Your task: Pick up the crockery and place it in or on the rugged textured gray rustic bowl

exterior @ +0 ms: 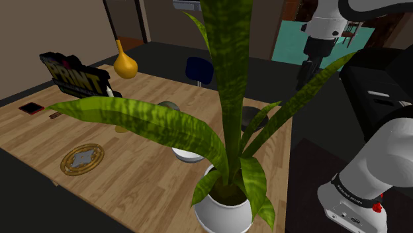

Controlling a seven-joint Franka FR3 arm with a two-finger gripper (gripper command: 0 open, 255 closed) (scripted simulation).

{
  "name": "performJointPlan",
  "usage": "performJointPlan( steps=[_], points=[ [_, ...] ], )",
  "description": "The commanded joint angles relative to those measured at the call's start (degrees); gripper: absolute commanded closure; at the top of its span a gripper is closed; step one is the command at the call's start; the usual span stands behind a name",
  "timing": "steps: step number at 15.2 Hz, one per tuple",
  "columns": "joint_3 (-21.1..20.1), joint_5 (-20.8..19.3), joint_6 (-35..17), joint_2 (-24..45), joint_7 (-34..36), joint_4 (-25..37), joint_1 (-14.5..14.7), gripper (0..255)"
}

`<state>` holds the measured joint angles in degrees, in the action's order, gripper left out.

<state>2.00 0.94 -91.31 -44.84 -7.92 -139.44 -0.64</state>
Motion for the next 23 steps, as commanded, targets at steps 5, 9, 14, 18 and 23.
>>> performJointPlan(
  steps=[5,9,14,18,23],
  points=[
    [-1.99,2.13,-7.00,5.87,1.81,-1.12,1.42,0],
    [-3.94,4.00,-13.80,12.71,3.40,-0.99,2.79,0],
    [-6.26,5.84,-21.63,22.30,5.21,0.95,4.33,0],
    [-7.98,6.76,-27.10,30.50,6.63,3.87,5.42,0],
    [-9.85,7.05,-32.70,41.10,8.55,9.14,6.69,0]
  ],
)
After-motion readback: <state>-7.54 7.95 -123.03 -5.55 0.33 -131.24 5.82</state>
